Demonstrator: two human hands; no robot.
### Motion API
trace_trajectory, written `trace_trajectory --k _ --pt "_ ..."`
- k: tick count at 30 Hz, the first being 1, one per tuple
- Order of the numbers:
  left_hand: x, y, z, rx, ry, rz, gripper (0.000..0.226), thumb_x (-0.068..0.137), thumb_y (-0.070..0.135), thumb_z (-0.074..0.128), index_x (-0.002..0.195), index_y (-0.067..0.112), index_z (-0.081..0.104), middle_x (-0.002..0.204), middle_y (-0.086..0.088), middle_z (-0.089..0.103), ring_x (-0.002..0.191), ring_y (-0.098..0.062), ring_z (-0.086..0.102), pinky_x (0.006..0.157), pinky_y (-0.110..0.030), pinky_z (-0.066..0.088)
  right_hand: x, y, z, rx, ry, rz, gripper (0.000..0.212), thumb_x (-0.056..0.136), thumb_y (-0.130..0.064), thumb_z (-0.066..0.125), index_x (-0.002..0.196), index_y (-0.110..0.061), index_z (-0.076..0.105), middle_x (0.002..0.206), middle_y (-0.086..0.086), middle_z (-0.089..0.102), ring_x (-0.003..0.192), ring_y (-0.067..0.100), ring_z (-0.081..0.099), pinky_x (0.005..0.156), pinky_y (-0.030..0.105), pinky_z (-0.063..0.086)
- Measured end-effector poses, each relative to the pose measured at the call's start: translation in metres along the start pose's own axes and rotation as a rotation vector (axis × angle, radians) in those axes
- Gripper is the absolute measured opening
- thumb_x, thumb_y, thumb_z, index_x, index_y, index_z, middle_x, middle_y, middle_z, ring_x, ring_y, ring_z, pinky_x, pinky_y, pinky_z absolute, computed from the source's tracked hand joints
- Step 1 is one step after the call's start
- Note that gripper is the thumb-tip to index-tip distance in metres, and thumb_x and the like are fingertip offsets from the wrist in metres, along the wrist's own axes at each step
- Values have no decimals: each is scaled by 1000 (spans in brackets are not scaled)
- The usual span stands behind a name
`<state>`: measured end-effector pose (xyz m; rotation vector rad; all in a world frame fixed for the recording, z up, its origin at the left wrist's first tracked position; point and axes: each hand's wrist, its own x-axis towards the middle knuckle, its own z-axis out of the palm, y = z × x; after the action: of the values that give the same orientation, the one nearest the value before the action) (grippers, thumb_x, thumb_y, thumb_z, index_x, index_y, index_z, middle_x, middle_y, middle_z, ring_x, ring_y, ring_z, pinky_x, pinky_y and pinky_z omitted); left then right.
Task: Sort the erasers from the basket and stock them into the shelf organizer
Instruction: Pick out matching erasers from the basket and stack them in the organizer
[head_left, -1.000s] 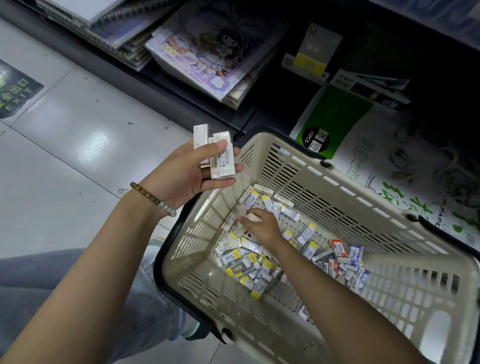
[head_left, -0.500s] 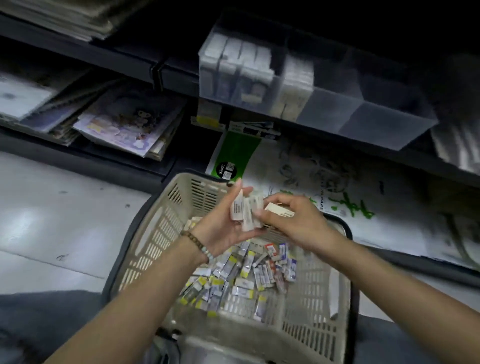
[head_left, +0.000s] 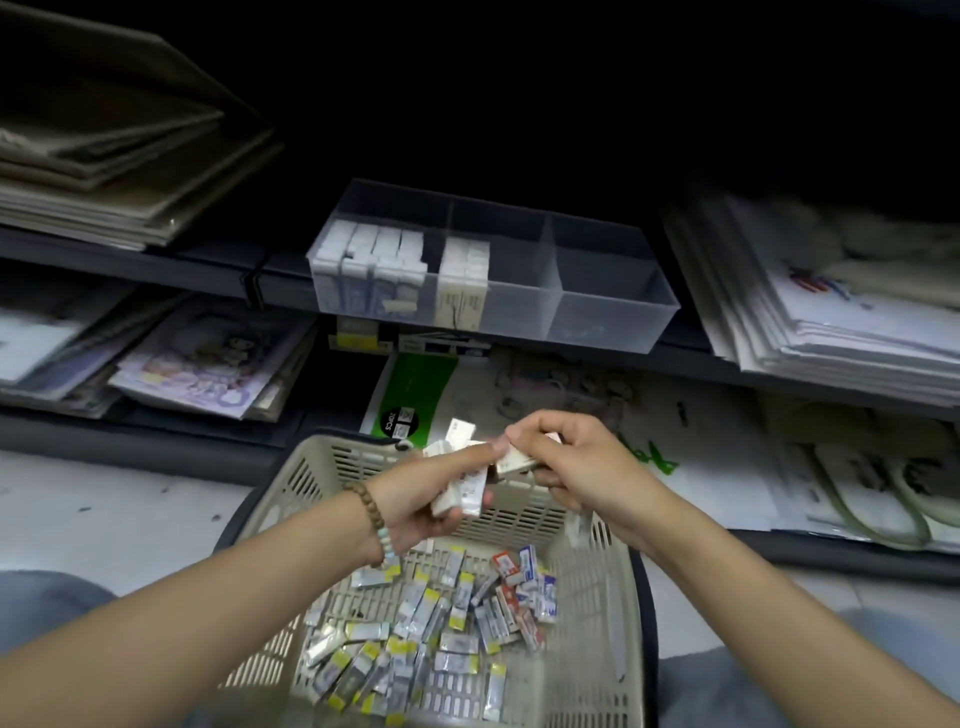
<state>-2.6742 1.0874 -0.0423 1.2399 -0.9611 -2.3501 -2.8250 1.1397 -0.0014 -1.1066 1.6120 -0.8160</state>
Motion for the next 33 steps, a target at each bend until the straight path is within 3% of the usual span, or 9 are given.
trace_trajectory --k 5,8,11,13,18,22,26,29,33 --pt "2 13 -4 -42 -12 63 53 53 27 79 101 9 67 64 -1 62 49 -9 58 27 -12 33 11 -8 -2 193 99 2 29 97 -39 43 102 -17 61 47 -12 45 35 2 35 35 18 25" --pt "5 14 -4 -149 10 70 48 55 21 76 102 10 68 61 -2 64 48 -9 59 26 -12 34 19 -14 -15 629 260 -7 18 95 -25 51 102 -12 61 74 -2 49 40 2 36 34 15 26" --pt "5 8 0 -174 -1 35 46 55 19 78 95 3 63 61 -6 65 46 -10 60 28 -13 37 28 -20 -18 972 293 -99 4 93 -13 55 95 -15 58 74 -3 47 42 2 37 33 12 29" --pt "4 5 7 -136 -48 22 48 50 19 80 90 1 62 62 -8 67 51 -12 64 29 -14 39 33 -22 -11 1045 289 -139 4 92 -13 55 93 -16 57 73 -4 48 42 2 37 34 12 31" --pt "5 4 20 -188 -167 -10 21 48 21 84 62 8 76 66 -9 68 55 -13 66 32 -15 44 37 -23 0 933 272 -230 10 93 -12 53 99 -17 58 67 -6 47 45 3 37 38 13 35" --pt "3 3 22 -296 -239 -15 31 49 34 84 69 12 76 65 -6 63 47 -10 60 29 -15 42 34 -23 3 778 245 -347 14 93 -11 53 105 -18 56 64 -11 50 48 3 37 40 14 36" --pt "3 8 22 -349 -119 27 47 48 30 83 86 11 62 62 -3 60 43 -8 56 26 -12 36 30 -19 7 667 224 -391 18 92 -7 54 105 -20 57 65 -13 58 53 2 47 50 15 45" --pt "1 19 10 -245 9 156 43 54 31 80 88 12 63 64 -1 63 44 -6 55 27 -11 34 26 -17 0 478 229 -403 20 86 -7 62 100 -21 61 79 -12 65 76 3 62 71 13 49" --pt "-3 32 -3 -95 115 309 51 52 40 81 92 13 67 70 0 67 49 -5 57 31 -12 35 19 -14 -1 302 115 -332 7 81 -12 69 87 -15 66 83 -3 67 79 7 63 73 16 51"
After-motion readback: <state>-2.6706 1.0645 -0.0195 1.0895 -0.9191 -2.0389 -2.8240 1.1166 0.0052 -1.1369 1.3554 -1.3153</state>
